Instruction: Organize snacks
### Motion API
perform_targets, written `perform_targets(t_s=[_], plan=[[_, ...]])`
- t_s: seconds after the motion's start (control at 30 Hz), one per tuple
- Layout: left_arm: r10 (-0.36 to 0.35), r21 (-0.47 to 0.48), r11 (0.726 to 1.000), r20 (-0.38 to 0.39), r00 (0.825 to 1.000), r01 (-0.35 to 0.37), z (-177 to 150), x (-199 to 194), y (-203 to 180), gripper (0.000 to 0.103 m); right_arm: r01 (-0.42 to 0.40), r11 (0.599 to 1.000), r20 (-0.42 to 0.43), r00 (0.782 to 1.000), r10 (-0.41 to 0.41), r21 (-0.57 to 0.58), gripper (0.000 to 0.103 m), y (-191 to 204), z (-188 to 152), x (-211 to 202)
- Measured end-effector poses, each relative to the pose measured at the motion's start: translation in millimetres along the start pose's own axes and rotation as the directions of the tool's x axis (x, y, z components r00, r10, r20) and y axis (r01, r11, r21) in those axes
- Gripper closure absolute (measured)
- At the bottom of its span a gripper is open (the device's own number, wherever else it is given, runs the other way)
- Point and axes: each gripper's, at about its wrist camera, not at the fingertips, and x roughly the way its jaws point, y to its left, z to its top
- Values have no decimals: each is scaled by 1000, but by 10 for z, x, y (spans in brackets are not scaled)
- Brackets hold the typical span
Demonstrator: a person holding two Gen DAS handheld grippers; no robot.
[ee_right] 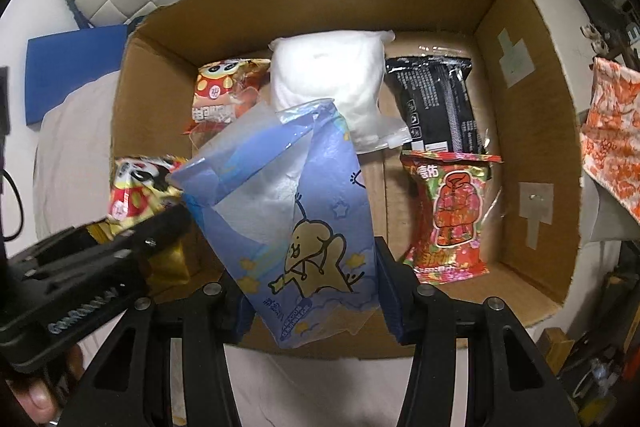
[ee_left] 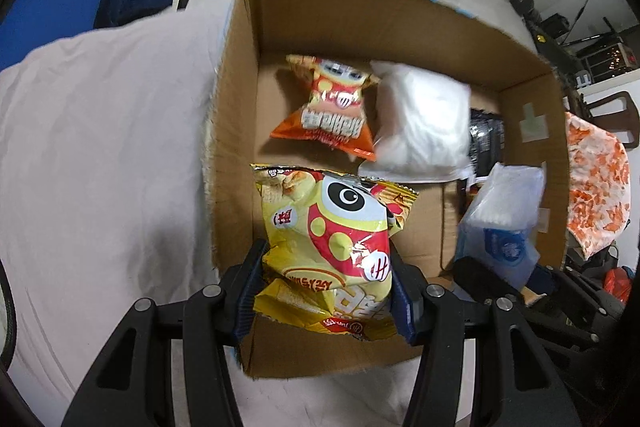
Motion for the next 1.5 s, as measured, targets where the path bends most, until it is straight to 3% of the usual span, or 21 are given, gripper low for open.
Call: perform_targets(t_s=[0.17, 0.67, 0.87, 0.9, 0.97, 1.07, 1.1, 1.33, 1.5], plan=[[12, -16, 1000, -56, 998, -13, 31, 272, 74, 51, 20, 1000, -23, 1000, -19, 17, 49, 10, 49, 178], [62, 6, 998, -56, 996, -62, 95, 382, -23, 49, 67, 997, -48, 997, -66, 27, 41, -81, 83, 389], [80, 6, 997, -51, 995, -80, 88, 380, -77, 37, 91, 995, -38, 995, -90, 30, 29, -181, 44, 341], [73, 6, 997, -41, 996, -73, 82, 359, -84, 32, 93, 995, -33, 995, -92, 26, 19, -188, 34, 325], [51, -1, 999, -29, 998, -51, 84, 313, -84, 18, 82, 996, -23, 996, -82, 23, 7, -202, 18, 286], [15, 1, 1000, -15, 1000, -15, 58, 230, -136, 5, 99, 995, 2, 995, -99, 10, 4, -200, -43, 186], [28, 8, 1000, -1, 1000, -28, 47, 184, -157, 4, 101, 995, 8, 995, -101, 9, 1, -202, -65, 160], [32, 23, 999, 84, 996, -34, -78, -204, -248, 4, 127, 992, 100, 987, -126, -10, 0, -306, -203, -281], [61, 33, 997, 181, 982, -68, -276, -619, -321, 4, 119, 993, 193, 975, -115, -10, 0, -376, -441, -804]])
